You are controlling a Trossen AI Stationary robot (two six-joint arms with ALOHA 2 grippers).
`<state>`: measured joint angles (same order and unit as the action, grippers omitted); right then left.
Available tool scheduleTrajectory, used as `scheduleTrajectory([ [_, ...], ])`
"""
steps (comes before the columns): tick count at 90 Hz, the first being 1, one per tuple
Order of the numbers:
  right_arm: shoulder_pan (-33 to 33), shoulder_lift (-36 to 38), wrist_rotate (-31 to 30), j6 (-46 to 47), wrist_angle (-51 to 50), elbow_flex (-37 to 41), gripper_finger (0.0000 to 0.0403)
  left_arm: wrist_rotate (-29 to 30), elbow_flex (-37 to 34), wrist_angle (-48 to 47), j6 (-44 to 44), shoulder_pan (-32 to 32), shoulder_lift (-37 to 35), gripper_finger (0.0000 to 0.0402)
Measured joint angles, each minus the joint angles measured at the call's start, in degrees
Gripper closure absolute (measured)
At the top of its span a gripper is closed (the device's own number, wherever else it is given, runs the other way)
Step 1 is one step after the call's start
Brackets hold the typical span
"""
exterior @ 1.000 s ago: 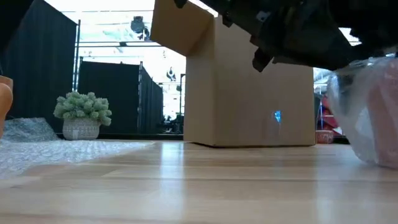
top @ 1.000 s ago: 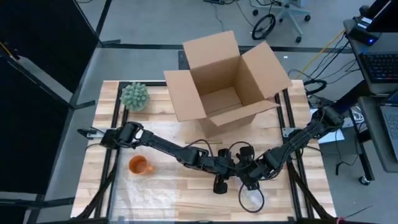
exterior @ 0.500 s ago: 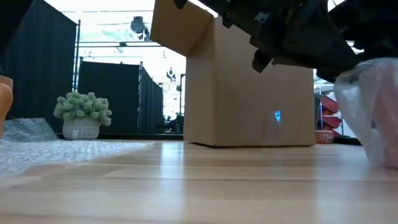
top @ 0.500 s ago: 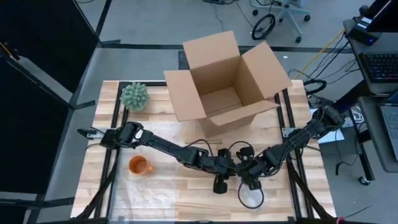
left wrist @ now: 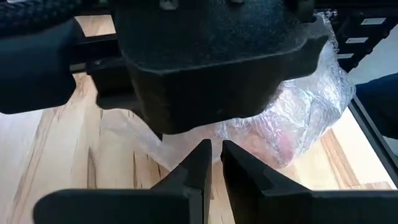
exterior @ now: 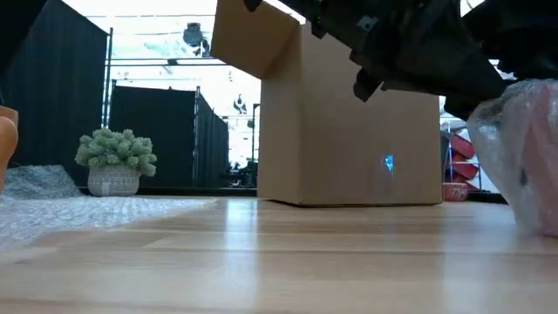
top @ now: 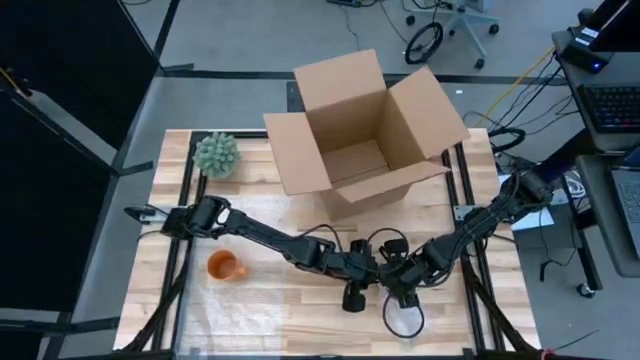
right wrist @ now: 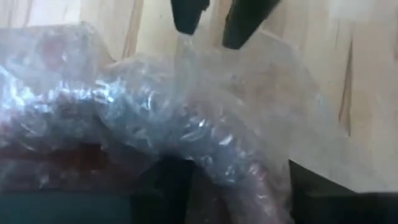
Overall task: Wrap mug
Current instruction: Wrap the pink mug with bubble wrap
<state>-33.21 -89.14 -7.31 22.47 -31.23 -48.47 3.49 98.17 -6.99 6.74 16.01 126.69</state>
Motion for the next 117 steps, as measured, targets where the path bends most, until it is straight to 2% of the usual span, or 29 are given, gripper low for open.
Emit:
scheduleTrajectory([
  [9,0.5,0.0,0.3,-0.6,-0.9,-0.1,0.0254,0.0,0.0,0.0,0.0,0.0,0.0,0.0375],
  [14,0.7,0.0,0.5,-1.3,-1.0,-0.1,0.0287,0.0,0.0,0.0,0.0,0.0,0.0,0.0375],
  [22,1.3,0.0,1.0,-2.8,-1.1,-0.1,0.0368,0.0,0.0,0.0,0.0,0.0,0.0,0.0375],
  [28,1.8,0.0,1.6,-2.9,-1.3,-0.1,0.0379,0.0,0.0,0.0,0.0,0.0,0.0,0.0375],
  [35,2.2,0.2,1.5,-1.4,-0.8,-0.1,0.0348,0.0,0.0,0.0,-0.1,0.0,0.0,0.0375],
  [48,2.5,0.8,2.2,-0.9,-2.5,-1.0,0.0239,0.0,0.0,0.0,-0.1,0.0,0.0,0.0375],
  [59,2.5,1.4,2.6,-1.1,-7.5,-4.0,0.0157,0.0,0.0,0.0,-0.2,0.0,0.0,0.0375],
  [70,2.8,2.4,3.0,-0.7,-16.3,-8.8,0.0104,0.0,0.0,0.0,-0.2,0.0,0.0,0.0375],
  [80,2.6,3.9,2.9,1.2,-24.2,-13.3,0.0082,0.0,0.0,0.0,-0.2,0.0,0.0,0.0375],
  [93,1.0,7.6,2.7,5.6,-29.0,-16.6,0.0078,0.0,0.0,0.0,-0.1,0.0,0.0,0.0375],
  [105,-3.1,11.8,2.6,14.8,-30.3,-16.3,0.0082,0.0,0.0,0.0,-0.1,0.0,0.0,0.0375],
  [117,-10.7,14.6,1.5,27.6,-30.4,-12.9,0.0084,0.0,0.0,0.0,0.0,0.0,0.0,0.0375],
])
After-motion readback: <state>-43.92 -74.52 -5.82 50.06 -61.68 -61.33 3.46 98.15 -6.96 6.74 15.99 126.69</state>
